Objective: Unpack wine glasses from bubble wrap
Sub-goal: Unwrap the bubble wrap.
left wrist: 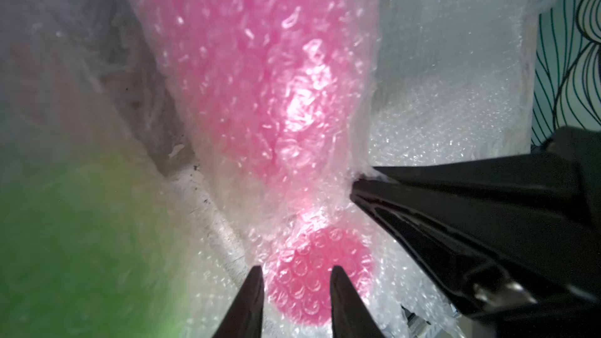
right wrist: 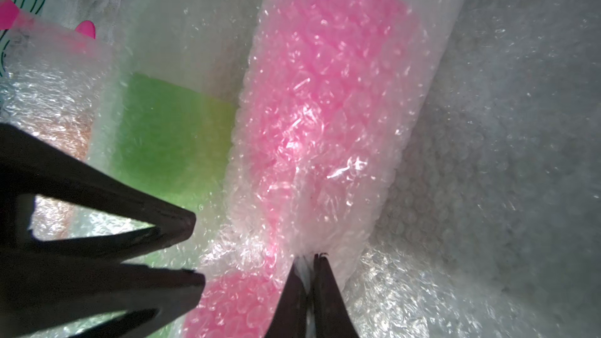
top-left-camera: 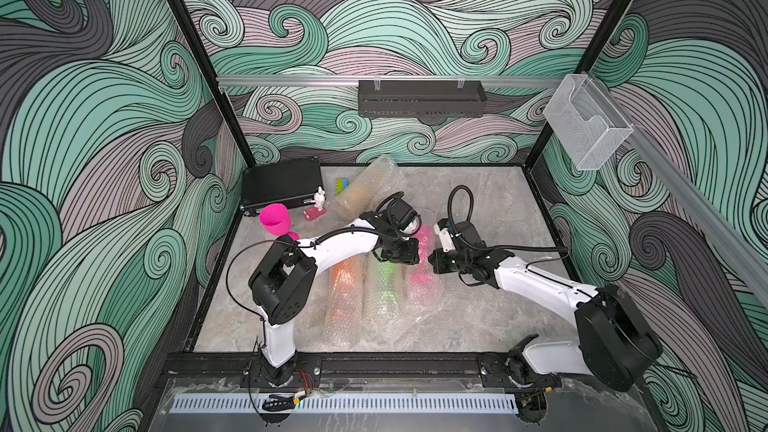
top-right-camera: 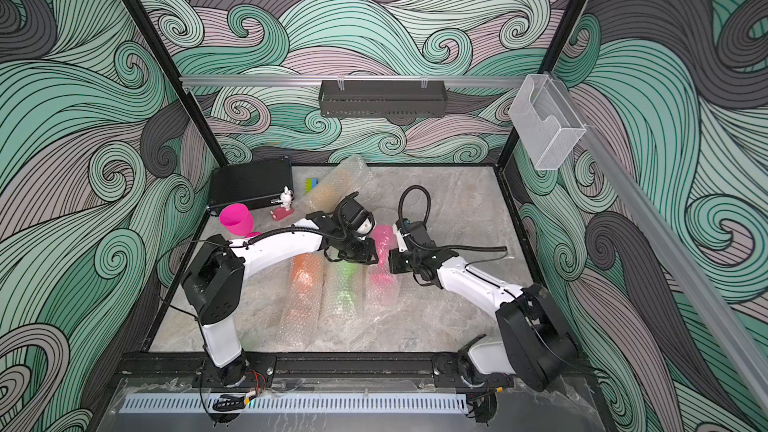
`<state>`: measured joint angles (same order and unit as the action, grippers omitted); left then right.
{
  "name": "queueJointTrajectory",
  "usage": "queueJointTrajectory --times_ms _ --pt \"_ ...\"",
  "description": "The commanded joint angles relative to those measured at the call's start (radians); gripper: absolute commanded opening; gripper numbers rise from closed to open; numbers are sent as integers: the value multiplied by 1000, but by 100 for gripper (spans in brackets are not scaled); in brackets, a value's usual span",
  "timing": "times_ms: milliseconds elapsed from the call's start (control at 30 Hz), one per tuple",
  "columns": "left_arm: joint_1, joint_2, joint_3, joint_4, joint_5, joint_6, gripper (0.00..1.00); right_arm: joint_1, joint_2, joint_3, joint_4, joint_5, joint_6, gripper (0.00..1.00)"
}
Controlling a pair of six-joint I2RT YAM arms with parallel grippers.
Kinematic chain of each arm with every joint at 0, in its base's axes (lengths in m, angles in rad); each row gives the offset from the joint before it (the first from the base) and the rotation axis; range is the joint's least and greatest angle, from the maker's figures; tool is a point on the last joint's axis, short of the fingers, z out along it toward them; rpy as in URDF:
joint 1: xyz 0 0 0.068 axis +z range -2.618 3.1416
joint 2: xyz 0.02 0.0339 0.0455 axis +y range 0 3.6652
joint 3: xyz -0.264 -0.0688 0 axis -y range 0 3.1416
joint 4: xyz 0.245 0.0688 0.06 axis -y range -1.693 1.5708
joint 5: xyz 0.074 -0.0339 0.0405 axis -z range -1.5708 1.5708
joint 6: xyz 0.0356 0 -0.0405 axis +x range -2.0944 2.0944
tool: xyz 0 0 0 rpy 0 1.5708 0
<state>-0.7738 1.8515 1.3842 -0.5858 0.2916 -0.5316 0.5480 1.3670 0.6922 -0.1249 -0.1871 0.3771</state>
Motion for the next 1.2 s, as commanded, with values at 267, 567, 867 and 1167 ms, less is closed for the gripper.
queueJointTrajectory --times_ms 267,567,867,1167 --pt "14 75 -13 -1 20 11 37 -46 -4 -38 72 -115 45 11" --pt "14 124 -9 53 56 -29 22 -51 3 -20 56 -127 25 16" --pt "14 85 8 37 28 -28 0 -58 -21 -22 28 -91 0 24" --pt "13 18 4 18 1 -32 0 -74 -51 -31 -12 -10 -28 27"
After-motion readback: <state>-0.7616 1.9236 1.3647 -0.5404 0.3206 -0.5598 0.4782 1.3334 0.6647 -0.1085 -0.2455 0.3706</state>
